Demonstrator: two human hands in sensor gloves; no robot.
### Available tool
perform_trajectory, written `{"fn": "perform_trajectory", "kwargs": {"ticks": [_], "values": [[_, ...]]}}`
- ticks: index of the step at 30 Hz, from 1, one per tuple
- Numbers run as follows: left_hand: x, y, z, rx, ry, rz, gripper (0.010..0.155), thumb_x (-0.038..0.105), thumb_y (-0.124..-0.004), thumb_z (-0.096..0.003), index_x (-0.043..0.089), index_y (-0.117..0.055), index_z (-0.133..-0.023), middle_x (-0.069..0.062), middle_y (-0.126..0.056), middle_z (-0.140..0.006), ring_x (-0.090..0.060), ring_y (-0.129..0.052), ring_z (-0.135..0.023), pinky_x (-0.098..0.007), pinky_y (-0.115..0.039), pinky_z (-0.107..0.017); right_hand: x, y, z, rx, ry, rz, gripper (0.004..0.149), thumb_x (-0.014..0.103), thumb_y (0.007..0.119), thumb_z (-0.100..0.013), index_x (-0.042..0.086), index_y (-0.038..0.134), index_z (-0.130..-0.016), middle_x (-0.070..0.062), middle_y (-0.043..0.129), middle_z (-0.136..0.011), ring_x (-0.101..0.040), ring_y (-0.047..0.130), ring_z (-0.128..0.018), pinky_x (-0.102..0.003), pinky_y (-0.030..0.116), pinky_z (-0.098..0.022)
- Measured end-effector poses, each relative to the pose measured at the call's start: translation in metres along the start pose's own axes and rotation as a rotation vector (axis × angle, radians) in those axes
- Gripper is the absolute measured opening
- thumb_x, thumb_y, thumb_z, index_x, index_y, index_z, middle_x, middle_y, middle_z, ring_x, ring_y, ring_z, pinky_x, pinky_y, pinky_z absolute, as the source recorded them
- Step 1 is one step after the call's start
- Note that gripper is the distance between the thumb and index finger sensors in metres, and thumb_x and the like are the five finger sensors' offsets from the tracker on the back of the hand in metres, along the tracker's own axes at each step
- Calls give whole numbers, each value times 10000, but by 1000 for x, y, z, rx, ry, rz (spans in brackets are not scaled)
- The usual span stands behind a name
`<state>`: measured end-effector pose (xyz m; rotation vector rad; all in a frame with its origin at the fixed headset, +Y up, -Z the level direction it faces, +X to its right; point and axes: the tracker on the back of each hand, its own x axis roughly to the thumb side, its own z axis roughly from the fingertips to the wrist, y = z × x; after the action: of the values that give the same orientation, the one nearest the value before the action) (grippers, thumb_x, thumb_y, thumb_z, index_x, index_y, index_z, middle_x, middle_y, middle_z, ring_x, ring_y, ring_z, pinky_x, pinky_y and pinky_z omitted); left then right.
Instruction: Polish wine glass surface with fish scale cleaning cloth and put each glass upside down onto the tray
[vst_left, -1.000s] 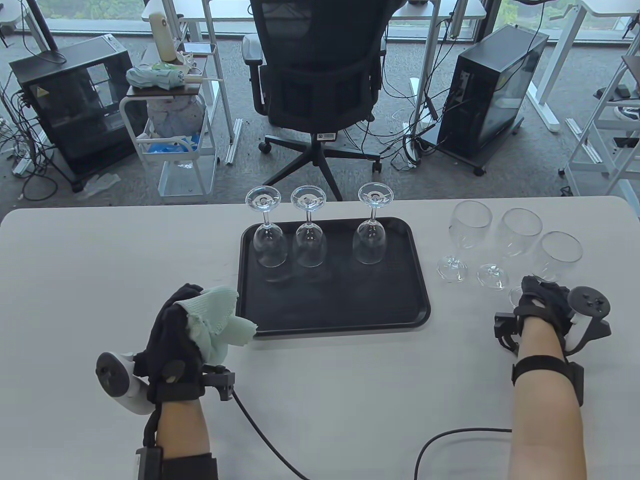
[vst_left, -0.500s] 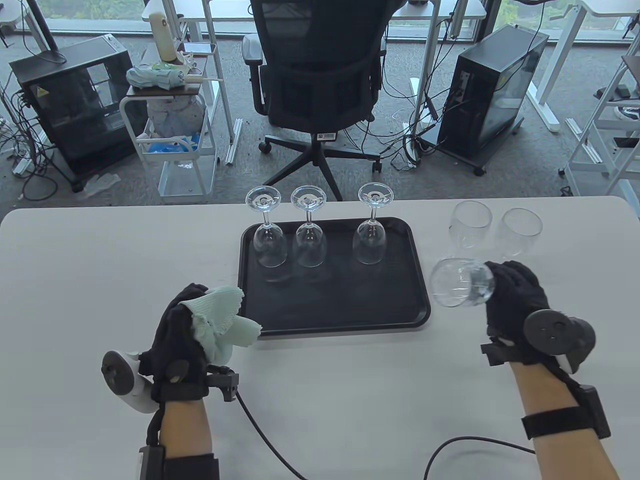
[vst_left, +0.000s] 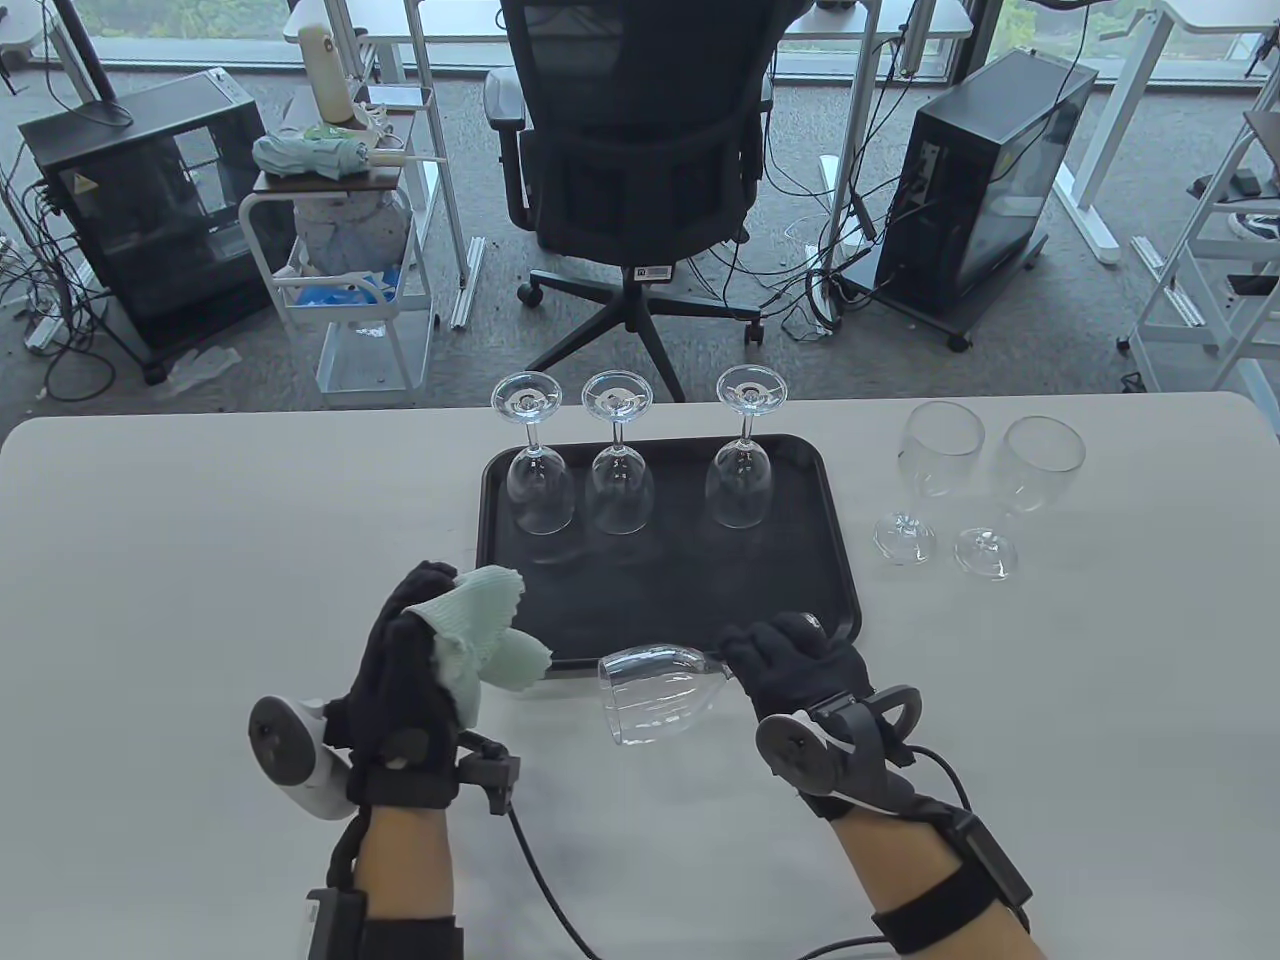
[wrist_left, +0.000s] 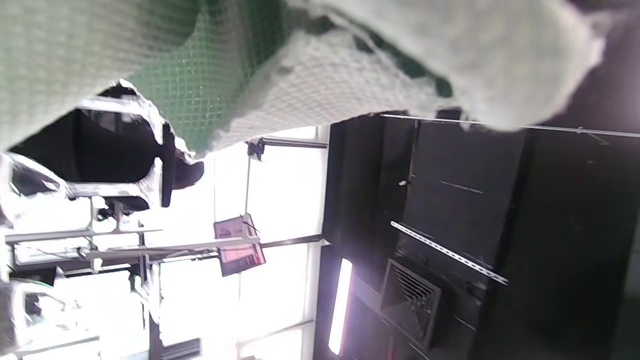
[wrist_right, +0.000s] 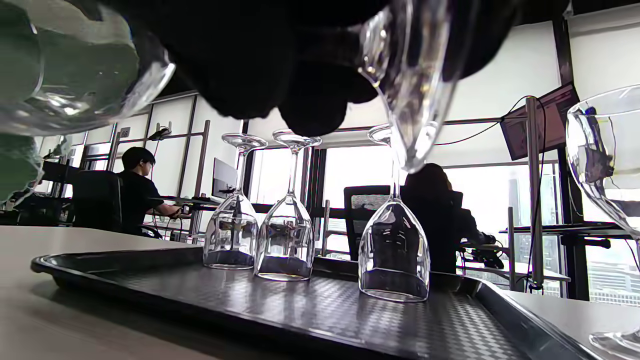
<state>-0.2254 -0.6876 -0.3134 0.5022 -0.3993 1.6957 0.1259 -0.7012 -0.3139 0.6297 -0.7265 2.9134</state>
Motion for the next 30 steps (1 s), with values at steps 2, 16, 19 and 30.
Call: {"fn": "perform_trajectory", "kwargs": {"ticks": [2, 16, 19, 30], "values": [[7, -34, -3, -71, -57, -20, 520, 549, -598, -584, 282, -680, -1023, -5, -605, -1157, -352, -559, -1078, -682, -549, -754, 1, -6, 4, -9, 1, -12, 508, 293, 905, -469, 345, 761, -953, -38, 909, -893, -302, 789, -882, -483, 770, -521], [-22, -111, 24, -391, -16, -292, 599, 635, -670, -550, 422, -520, -1089, 30, -280, -1231, -343, -305, -1132, -716, -511, -740, -4, -35, 17, -205, 44, -46, 519, 327, 939, -460, 340, 757, -946, -20, 925, -870, -285, 841, -835, -432, 833, -462], [-17, -107, 29, -293, -65, -371, 607, 650, -708, -523, 391, -551, -1050, -13, -414, -1179, -350, -518, -1040, -627, -719, -616, -3, -37, 20, -230, -24, -56, 535, 343, 945, -460, 349, 739, -953, -10, 911, -883, -284, 841, -831, -427, 850, -463], [-23, -77, 26, -163, 30, -166, 563, 639, -728, -528, 340, -654, -1000, -31, -559, -1119, -378, -656, -978, -620, -802, -532, -57, -11, 19, -186, 106, -993, 888, 560, 889, -468, 382, 283, -1093, -161, 341, -1161, -464, 647, -982, -563, 808, -582]]}}
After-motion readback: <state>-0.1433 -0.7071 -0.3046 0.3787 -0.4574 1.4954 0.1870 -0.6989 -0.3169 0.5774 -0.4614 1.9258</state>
